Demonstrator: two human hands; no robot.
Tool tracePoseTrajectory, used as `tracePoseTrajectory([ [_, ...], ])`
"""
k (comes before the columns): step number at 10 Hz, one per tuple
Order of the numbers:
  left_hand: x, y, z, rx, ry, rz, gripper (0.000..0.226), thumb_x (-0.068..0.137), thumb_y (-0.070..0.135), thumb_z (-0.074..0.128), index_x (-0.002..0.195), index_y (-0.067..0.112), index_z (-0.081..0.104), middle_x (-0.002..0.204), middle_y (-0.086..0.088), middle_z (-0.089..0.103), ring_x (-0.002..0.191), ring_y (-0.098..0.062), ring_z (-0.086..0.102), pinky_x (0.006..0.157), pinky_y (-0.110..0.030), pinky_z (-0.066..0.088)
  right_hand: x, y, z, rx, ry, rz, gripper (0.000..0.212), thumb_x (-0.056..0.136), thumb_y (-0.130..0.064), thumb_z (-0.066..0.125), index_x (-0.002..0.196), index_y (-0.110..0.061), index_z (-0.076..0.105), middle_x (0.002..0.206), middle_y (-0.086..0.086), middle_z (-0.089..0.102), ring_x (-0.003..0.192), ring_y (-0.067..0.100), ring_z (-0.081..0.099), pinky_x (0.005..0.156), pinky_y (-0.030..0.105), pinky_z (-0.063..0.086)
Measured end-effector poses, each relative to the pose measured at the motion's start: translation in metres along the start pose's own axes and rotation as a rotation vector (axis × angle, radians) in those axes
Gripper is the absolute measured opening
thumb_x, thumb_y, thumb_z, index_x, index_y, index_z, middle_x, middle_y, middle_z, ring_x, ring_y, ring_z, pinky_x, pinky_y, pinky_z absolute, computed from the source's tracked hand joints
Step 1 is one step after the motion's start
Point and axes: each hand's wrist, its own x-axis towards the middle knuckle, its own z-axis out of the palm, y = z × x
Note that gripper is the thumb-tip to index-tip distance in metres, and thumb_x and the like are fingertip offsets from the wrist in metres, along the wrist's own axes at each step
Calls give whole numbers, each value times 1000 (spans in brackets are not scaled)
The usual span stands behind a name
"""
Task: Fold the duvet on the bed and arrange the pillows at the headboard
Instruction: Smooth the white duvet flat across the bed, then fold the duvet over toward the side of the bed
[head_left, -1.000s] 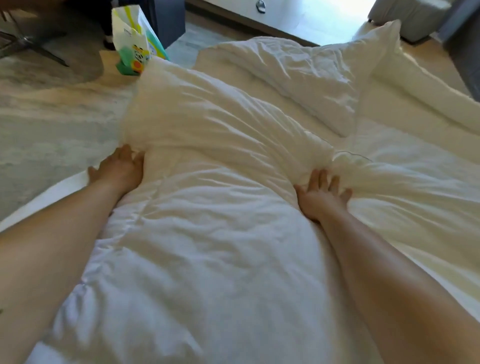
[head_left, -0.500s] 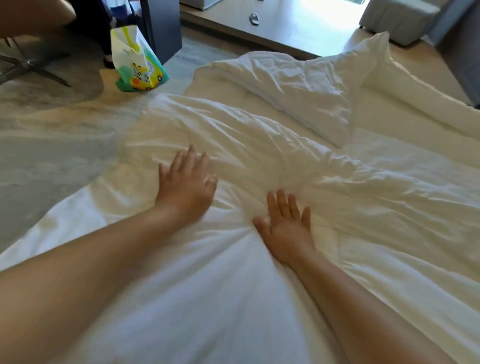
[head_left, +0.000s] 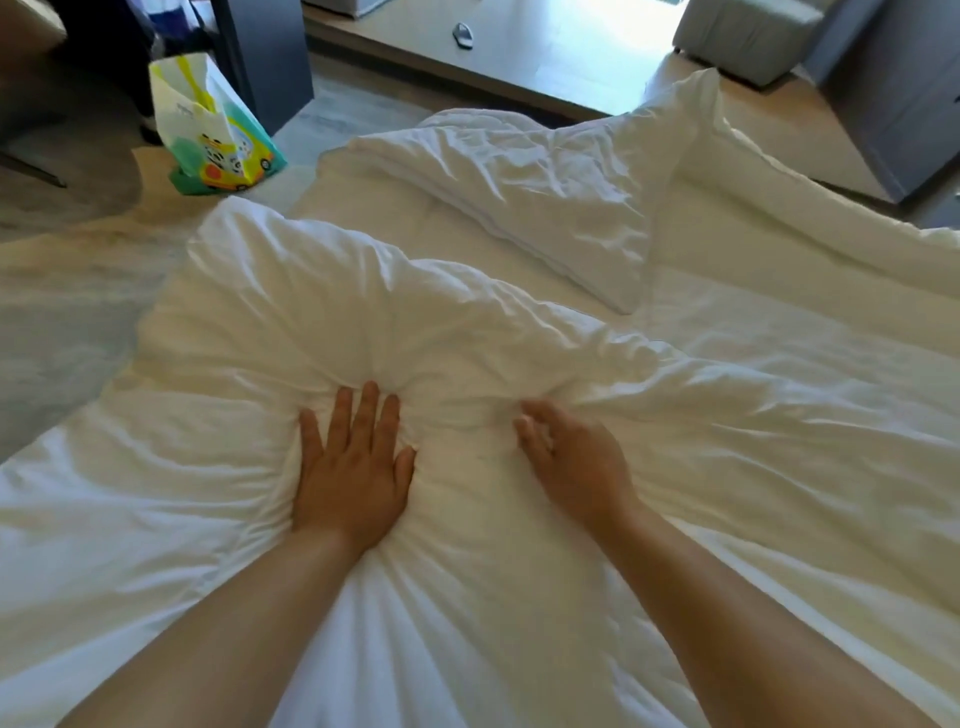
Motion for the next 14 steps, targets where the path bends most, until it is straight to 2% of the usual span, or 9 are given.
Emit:
tracePoseTrajectory([
  [1,1,3,5,12,29,15,64,94,45,29,147,11,40,155,-15,35,143,-37,30,112,-67,13,50,22,-26,61,322,32,16,93,-22,57,89,-12,68,90,5,67,83,27,63,70,26,38],
  [3,2,0,18,28,75,22,64,93,43,30,147,10,40,156,-15,34,144,-37,29,113,-66,12,138,67,-42,-284,133,271,37,92,-31,53,123,-11,58,131,13,50,121,34,45,98,43,40],
  [5,3,0,30,23,138,18,63,93,42,32,147,10,41,156,-15,33,144,-36,28,114,-65,13,180,77,-36,-384,59,392,69,90,-41,60,144,-12,28,145,14,34,127,38,39,100,47,38],
  [6,3,1,34,27,163,25,63,92,41,33,147,10,41,156,-15,33,145,-36,28,113,-66,14,193,90,-30,-339,28,452,69,88,-38,60,143,-17,27,143,13,36,124,40,43,97,47,39],
  [8,8,-1,43,29,206,16,63,92,40,35,146,10,42,155,-14,35,144,-35,29,113,-66,16,209,109,-39,-442,178,321,23,95,-26,43,104,-11,58,107,21,61,99,41,57,81,44,46],
  [10,11,1,43,25,228,13,63,92,40,34,147,9,42,155,-15,36,144,-36,30,113,-67,15,191,71,-51,-106,548,-28,34,94,-34,38,89,-4,53,80,20,60,74,39,56,64,40,42],
  [11,13,1,41,29,180,9,64,92,41,34,147,9,41,154,-15,36,144,-36,30,113,-66,13,171,20,-63,-12,572,-218,31,98,-32,45,85,-5,53,67,5,50,58,25,47,55,28,28],
  [13,10,4,1,-53,-41,-36,71,91,50,21,149,14,38,156,-9,35,144,-32,29,114,-65,12,104,-106,-112,131,495,-499,33,98,-38,43,72,-17,43,59,-7,37,51,5,33,50,21,29],
  [14,1,6,-62,-590,-159,-173,93,78,68,6,145,16,45,154,-6,38,144,-26,31,119,-50,13,75,-170,-142,241,423,-495,37,96,-39,50,66,-16,48,55,-11,37,51,4,35,51,16,29],
])
